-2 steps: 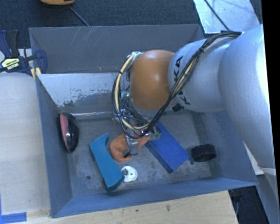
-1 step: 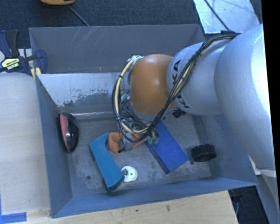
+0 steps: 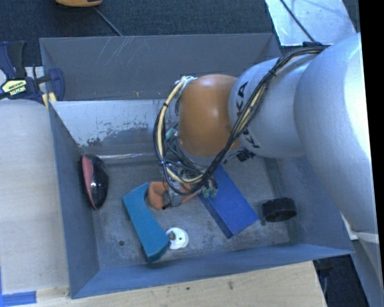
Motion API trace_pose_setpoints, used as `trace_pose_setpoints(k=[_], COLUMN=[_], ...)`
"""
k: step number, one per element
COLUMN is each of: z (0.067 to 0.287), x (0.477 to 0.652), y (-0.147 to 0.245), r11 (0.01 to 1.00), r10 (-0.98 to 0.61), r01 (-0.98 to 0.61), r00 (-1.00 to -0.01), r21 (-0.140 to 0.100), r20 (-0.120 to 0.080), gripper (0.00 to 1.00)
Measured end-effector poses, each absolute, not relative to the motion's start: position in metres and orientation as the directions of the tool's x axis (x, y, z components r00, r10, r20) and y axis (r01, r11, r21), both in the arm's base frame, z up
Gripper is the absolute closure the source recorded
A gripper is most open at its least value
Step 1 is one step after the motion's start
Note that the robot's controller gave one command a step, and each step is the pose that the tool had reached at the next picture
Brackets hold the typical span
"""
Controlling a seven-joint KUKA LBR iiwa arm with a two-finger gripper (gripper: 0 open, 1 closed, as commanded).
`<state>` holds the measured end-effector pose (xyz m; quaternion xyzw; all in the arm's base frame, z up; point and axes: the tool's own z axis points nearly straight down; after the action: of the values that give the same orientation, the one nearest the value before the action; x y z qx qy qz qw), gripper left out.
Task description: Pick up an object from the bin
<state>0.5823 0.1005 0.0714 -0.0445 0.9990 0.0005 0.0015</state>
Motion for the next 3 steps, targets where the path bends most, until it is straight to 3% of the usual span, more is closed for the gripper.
trace_pose_setpoints(k=[3], z=[0.091], x=[0.582], y=[0.100], r11=[0.996], r10=[-0.089], r01=[-0.089], r00=[-0.996], r21=[0.001], r20=[-0.004], gripper=[1.00])
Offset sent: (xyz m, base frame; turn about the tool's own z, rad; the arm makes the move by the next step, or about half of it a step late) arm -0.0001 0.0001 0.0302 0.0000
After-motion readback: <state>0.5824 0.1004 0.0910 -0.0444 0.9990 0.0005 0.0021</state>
